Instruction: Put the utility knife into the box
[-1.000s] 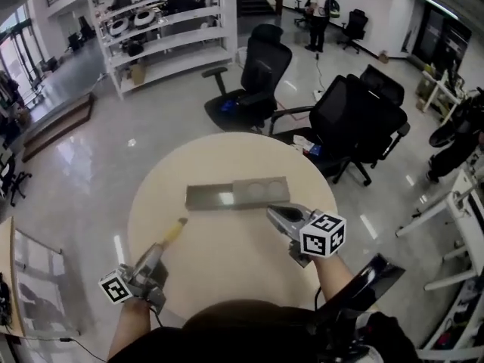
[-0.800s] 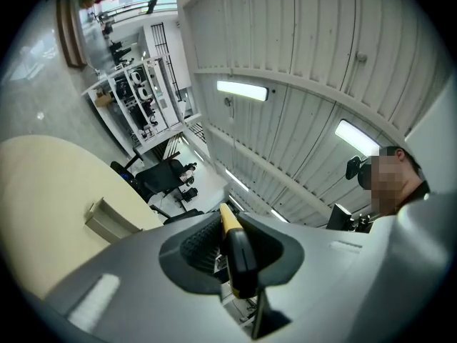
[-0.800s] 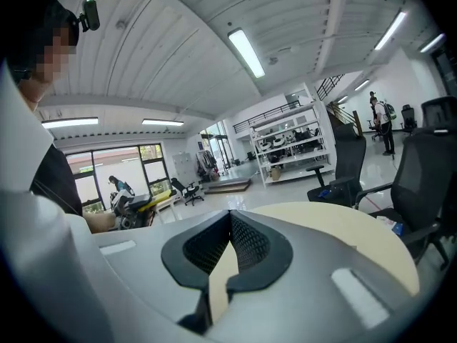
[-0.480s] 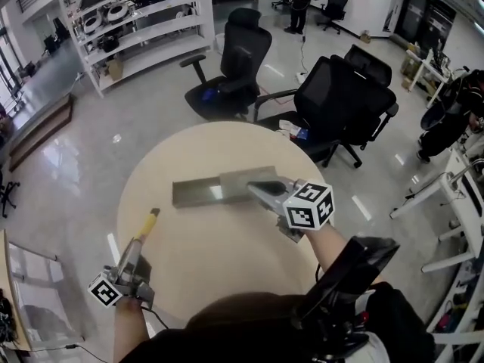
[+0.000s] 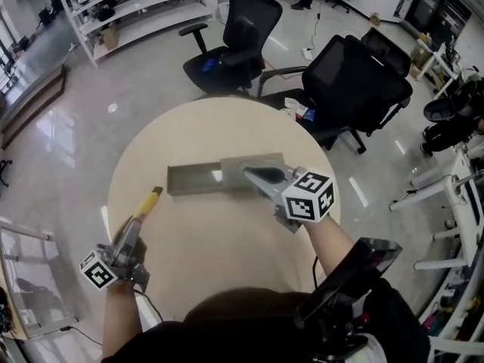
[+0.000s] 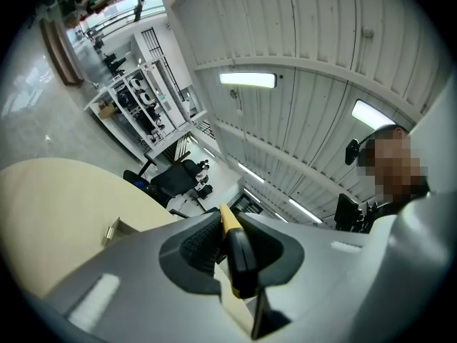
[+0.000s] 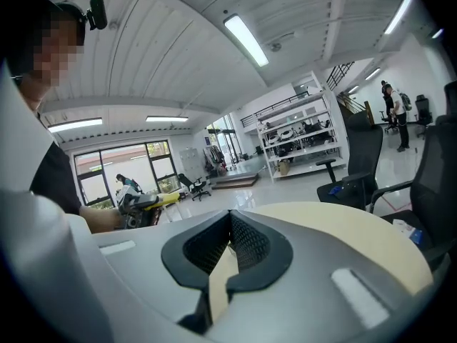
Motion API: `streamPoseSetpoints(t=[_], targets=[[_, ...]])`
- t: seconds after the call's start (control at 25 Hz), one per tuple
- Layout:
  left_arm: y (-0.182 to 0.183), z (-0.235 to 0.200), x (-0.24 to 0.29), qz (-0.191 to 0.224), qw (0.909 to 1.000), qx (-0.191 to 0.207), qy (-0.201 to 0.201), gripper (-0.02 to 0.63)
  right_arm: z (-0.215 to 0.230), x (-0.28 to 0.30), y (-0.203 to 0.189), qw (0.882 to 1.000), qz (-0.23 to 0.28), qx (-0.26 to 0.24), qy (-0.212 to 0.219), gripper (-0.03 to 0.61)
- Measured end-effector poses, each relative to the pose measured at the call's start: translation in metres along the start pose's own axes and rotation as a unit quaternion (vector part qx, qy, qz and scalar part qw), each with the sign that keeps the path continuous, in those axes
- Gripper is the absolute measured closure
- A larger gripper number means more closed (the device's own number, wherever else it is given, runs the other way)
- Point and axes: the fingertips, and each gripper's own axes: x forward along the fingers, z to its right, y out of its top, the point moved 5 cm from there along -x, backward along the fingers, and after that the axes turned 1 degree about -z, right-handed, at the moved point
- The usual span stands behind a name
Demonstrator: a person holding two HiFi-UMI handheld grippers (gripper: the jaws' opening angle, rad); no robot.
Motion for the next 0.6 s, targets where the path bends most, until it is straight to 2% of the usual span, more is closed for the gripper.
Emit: streamPoseSetpoints(t=[0.2,0.36,0.48,0.6], targets=[[0.002,-0.036,0.03,-0.022,0.9996,0.017,0.007,0.548,0.03,0.026,-0.001,1.0,-0.008,-0.008,-0.002,0.563],[0.012,-0.064,0.067,-0.049,0.9969,0.062,0.004,0.548,0.06,0.051,0.005,1.0,-0.006,-0.015,0.0,0.563],[0.016,-0.085,0.097,-0.09,0.9884,0.123,-0.004,0.548,0.08,0.075,0.008,1.0,-0.002,-0.016,0.004,0.563],[0.002,-0.101,0.126,-0.139,0.9721,0.187,-0.031,0.548,0.099,0.095,0.006,1.0,-0.005,-0.014,0.013,0.563]])
